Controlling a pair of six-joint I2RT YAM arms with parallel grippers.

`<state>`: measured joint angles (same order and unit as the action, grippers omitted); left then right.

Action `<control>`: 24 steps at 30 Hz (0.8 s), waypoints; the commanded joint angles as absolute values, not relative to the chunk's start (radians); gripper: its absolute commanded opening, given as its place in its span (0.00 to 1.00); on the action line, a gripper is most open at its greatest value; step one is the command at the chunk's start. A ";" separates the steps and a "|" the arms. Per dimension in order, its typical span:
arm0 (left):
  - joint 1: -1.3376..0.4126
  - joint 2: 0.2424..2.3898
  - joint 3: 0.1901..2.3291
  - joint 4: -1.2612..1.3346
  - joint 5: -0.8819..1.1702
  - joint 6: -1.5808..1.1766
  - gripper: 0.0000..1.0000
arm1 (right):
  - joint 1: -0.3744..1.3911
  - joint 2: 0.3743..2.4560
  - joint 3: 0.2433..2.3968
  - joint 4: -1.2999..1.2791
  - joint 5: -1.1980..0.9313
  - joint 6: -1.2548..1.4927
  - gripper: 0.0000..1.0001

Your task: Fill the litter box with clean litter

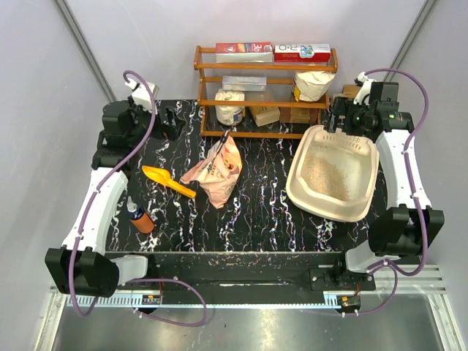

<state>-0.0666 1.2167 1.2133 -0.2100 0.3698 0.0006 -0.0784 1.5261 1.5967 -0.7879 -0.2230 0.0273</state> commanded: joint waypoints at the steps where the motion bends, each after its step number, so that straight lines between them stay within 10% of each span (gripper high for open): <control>1: -0.139 1.230 1.218 -0.305 0.509 0.018 0.97 | -0.063 1.477 1.626 -0.805 -0.378 -0.102 1.00; 5: -0.196 1.281 1.227 -0.390 0.502 0.005 0.92 | -0.006 1.474 1.626 -0.865 -0.482 -0.233 0.93; 16: -0.225 1.299 1.197 -0.413 0.459 -0.052 0.88 | 0.359 1.555 1.502 -0.900 -0.316 -0.180 0.31; 24: -0.274 1.308 1.184 -0.423 0.423 -0.061 0.89 | 0.420 1.529 1.350 -0.877 -0.203 -0.129 0.17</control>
<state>-0.2501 1.3155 1.1904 -0.4271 0.4500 -0.0467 0.4065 1.5536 1.3972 -0.8898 -0.2855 -0.1699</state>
